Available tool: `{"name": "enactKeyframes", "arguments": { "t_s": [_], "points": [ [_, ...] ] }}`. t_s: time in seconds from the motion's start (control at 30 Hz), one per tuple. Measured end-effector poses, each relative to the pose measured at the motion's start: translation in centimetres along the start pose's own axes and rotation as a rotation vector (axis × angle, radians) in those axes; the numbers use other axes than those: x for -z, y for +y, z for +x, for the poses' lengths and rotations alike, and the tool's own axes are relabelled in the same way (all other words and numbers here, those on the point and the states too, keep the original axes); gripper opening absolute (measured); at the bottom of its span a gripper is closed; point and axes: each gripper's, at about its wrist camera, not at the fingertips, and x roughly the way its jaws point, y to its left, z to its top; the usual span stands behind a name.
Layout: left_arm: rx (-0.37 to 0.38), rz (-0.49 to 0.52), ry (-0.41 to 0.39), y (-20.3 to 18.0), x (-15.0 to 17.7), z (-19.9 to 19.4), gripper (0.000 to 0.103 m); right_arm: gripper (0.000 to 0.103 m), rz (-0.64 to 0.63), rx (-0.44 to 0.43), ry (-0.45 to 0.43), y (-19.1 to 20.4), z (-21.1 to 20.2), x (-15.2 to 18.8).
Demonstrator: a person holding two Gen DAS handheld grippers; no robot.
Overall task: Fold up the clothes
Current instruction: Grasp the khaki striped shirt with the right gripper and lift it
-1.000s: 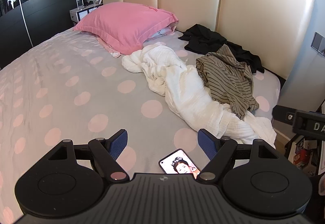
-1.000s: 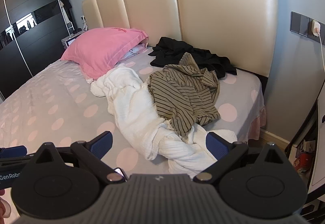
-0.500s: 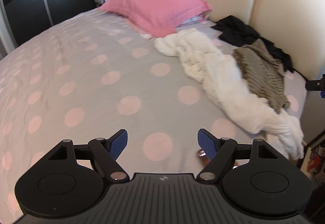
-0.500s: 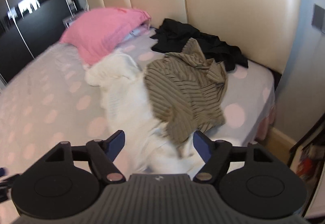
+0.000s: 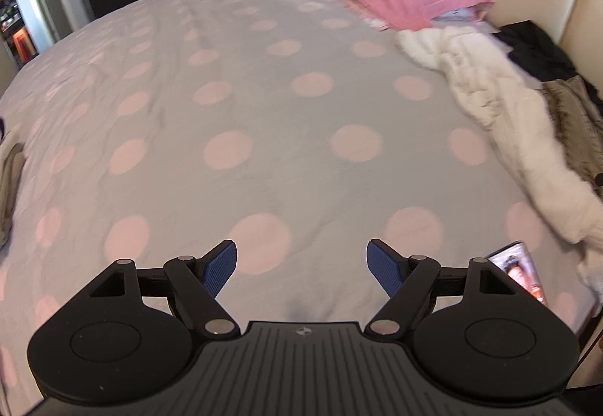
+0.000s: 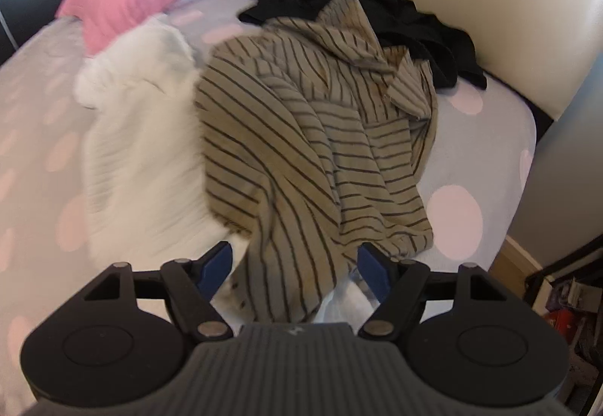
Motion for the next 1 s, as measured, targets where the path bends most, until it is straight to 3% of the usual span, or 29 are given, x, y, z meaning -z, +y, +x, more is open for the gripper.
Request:
{"name": "enactKeyframes", "arguments": {
  "t_s": [0.03,0.1,0.17,0.33,0.47,0.63,0.8,1.0],
  "points": [
    [-0.008,-0.007,0.008,0.5,0.2,0.2,0.076,0.059,0.001,-0.002,0.019,0.1,0.7,0.0],
    [-0.018,-0.02,0.021,1.4,0.5,0.4,0.075,0.029,-0.002,0.005,0.033,0.2,1.3,-0.1],
    [-0.032,-0.027,0.03,2.2,0.8,0.5,0.073,0.007,-0.011,0.0,0.024,0.3,1.3,-0.2],
    [-0.06,-0.053,0.027,4.1,1.8,-0.3,0.073,0.005,-0.076,-0.015,-0.079,1.5,-2.7,-1.0],
    [-0.063,-0.081,0.013,5.7,2.5,-1.5,0.073,0.005,-0.118,-0.143,-0.144,3.9,-8.1,-1.7],
    [-0.069,-0.122,0.004,7.7,3.3,-3.6,0.072,0.004,-0.234,-0.311,-0.174,10.4,-14.3,-0.8],
    [-0.084,-0.145,-0.032,10.1,4.3,-6.5,0.069,0.004,-0.372,-0.514,-0.163,17.5,-19.5,3.0],
    [-0.12,-0.188,-0.081,13.7,6.0,-10.3,0.069,0.004,-0.564,-0.732,-0.117,25.8,-25.3,11.1]
  ]
}}
